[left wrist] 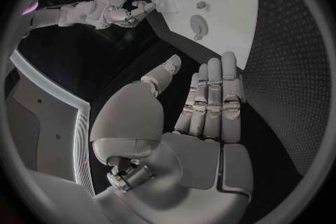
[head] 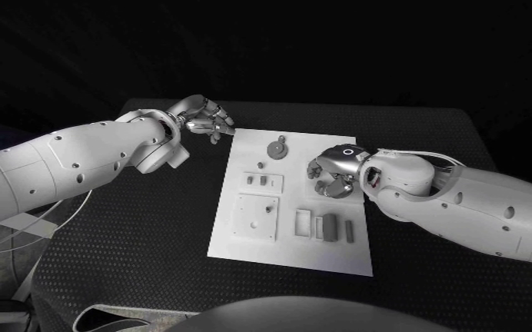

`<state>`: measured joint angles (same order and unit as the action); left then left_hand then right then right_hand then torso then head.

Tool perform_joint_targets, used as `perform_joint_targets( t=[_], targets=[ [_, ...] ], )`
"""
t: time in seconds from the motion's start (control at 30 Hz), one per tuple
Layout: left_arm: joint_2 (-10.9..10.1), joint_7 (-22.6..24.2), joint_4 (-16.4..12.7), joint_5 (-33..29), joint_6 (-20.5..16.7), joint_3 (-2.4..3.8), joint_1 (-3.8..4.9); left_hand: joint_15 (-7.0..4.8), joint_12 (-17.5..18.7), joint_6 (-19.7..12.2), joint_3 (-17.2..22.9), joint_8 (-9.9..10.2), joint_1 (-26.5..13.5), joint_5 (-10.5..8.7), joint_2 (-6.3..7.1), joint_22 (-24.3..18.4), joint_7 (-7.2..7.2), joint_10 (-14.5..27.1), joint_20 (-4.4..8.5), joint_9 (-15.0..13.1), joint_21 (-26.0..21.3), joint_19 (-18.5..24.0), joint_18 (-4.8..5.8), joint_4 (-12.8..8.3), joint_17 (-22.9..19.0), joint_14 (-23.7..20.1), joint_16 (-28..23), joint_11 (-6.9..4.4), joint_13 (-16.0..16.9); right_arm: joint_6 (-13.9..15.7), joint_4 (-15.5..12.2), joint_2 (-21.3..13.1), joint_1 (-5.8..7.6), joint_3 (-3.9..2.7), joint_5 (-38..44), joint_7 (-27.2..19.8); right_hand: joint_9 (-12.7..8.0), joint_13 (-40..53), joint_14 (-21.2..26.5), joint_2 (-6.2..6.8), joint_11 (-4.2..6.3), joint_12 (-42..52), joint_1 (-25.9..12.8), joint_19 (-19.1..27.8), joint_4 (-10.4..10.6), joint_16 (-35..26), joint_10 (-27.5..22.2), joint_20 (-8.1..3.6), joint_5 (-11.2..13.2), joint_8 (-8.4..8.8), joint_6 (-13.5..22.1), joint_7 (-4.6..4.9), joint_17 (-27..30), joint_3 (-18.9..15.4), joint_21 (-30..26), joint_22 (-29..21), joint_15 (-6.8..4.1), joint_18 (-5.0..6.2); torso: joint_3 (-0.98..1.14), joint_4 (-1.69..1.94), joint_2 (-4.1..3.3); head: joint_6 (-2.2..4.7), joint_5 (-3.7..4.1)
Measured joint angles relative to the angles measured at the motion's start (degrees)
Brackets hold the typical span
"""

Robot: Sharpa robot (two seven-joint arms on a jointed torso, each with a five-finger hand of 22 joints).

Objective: Assemble the parts on the task board

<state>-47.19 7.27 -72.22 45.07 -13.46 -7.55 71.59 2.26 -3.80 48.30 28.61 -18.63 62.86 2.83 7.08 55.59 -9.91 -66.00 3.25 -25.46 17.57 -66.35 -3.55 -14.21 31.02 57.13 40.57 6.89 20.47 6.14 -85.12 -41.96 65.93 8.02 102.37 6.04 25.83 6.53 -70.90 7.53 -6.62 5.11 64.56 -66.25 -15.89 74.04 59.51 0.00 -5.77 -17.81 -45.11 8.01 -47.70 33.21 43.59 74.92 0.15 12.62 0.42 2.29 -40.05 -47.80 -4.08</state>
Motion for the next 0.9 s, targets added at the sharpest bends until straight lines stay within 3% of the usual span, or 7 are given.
perform_joint_targets(
  t=[0.43, 0.9],
  targets=[
    [-0.1, -0.1, -0.1, 0.0, 0.0, 0.00, 0.00, 0.00, 0.0, 0.0, 0.0, 0.0, 0.0, 0.00, 0.00, 0.0, 0.00, 0.0, -0.01, 0.0, 0.0, 0.0, 0.00, 0.0, 0.1, 0.0, 0.0, 0.00, 0.0, 0.1, 0.8, 0.5, -0.12, 0.45, 1.8, 0.3, -0.4, 0.2, -0.5, -1.13, 1.10, 1.1, 0.1, -0.9, -0.2, 0.0, 5.0, -0.29, 0.0, -0.84, -3.6, 1.30, 0.0, 0.2, 0.0, 0.0, -0.15, -0.28, -0.03, -0.03, 0.02, -0.04, -0.12],
    [-0.1, -0.1, -0.2, 0.2, -0.1, 0.00, 0.00, 0.00, 0.0, 0.0, -0.1, 0.0, 0.0, 0.00, 0.00, 0.0, 0.00, 0.0, 0.12, 0.0, -0.1, -0.1, 0.00, 0.1, 0.2, 0.0, -0.2, -0.01, 0.0, 0.0, 1.3, 0.7, -0.19, 0.56, 2.9, 0.5, -0.6, 0.2, -0.8, -1.66, 1.49, 1.1, 0.2, -1.1, -0.3, 0.0, 5.8, -0.10, 0.0, -0.88, -4.4, 1.15, 0.0, 0.3, 0.0, 0.0, -0.34, -0.35, 0.03, -0.05, 0.02, -0.10, -0.07]
  ],
)
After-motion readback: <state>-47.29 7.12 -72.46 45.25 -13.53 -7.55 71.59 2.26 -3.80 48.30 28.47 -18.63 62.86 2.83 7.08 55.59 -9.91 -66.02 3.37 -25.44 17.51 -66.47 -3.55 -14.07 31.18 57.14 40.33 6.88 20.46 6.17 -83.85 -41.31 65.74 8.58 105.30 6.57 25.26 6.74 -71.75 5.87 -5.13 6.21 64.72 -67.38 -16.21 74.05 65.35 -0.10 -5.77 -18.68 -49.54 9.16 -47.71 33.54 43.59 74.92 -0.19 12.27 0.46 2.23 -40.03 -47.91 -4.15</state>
